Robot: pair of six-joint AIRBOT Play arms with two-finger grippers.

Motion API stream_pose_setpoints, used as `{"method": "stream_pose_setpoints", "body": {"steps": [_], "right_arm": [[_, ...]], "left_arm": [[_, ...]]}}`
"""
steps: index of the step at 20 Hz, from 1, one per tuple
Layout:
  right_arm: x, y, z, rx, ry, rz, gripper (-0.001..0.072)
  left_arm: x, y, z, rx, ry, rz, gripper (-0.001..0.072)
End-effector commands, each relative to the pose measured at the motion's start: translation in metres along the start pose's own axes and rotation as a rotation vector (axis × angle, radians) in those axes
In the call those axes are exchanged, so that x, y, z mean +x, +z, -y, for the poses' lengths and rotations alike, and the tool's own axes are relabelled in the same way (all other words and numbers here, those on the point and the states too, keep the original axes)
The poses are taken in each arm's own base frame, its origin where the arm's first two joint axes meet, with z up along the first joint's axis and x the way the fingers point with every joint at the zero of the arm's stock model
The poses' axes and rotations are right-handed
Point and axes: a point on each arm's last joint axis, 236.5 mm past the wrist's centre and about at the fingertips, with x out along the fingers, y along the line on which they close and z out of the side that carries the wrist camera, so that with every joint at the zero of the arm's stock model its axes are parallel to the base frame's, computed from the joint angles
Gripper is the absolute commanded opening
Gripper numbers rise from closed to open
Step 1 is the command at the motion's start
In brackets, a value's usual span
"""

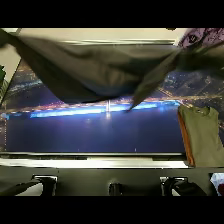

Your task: Fold the clothes and pants, and hang the long-sleeved shirts on hangers.

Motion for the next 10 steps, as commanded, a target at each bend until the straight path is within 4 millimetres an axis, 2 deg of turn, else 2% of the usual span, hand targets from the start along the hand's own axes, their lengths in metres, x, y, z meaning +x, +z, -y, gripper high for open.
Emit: {"method": "stream_pose_setpoints", "body": {"steps": [1, 2, 4, 6, 8, 9, 10], "right_arm": [[-0.112, 0.079, 0.008, -0.041, -0.061, 0.276, 0.0035], [-0.137, 0.084, 0.005, -0.038, -0.051, 0.322, 0.0035], [-0.173, 0.083, 0.001, -0.028, -0.036, 0.368, 0.0035], [-0.188, 0.080, -0.001, 0.022, -0.018, 0.379, 0.0035], [-0.178, 0.077, -0.007, 0.091, 0.022, 0.353, 0.0035], [-0.163, 0.073, -0.011, 0.126, 0.041, 0.313, 0.0035], [-0.139, 0.064, -0.012, 0.170, 0.048, 0.244, 0.0035]], "left_arm": [[-0.130, 0.064, -0.005, 0.013, 0.155, 0.260, 0.0015], [-0.156, 0.067, -0.003, 0.010, 0.172, 0.297, 0.0015], [-0.197, 0.068, 0.003, 0.013, 0.184, 0.357, 0.0015], [-0.222, 0.065, 0.008, 0.017, 0.183, 0.378, 0.0015], [-0.227, 0.055, 0.008, 0.014, 0.187, 0.348, 0.0015], [-0.221, 0.049, 0.005, 0.012, 0.196, 0.315, 0.0015], [-0.208, 0.043, -0.001, 0.012, 0.208, 0.282, 0.0015]]}}
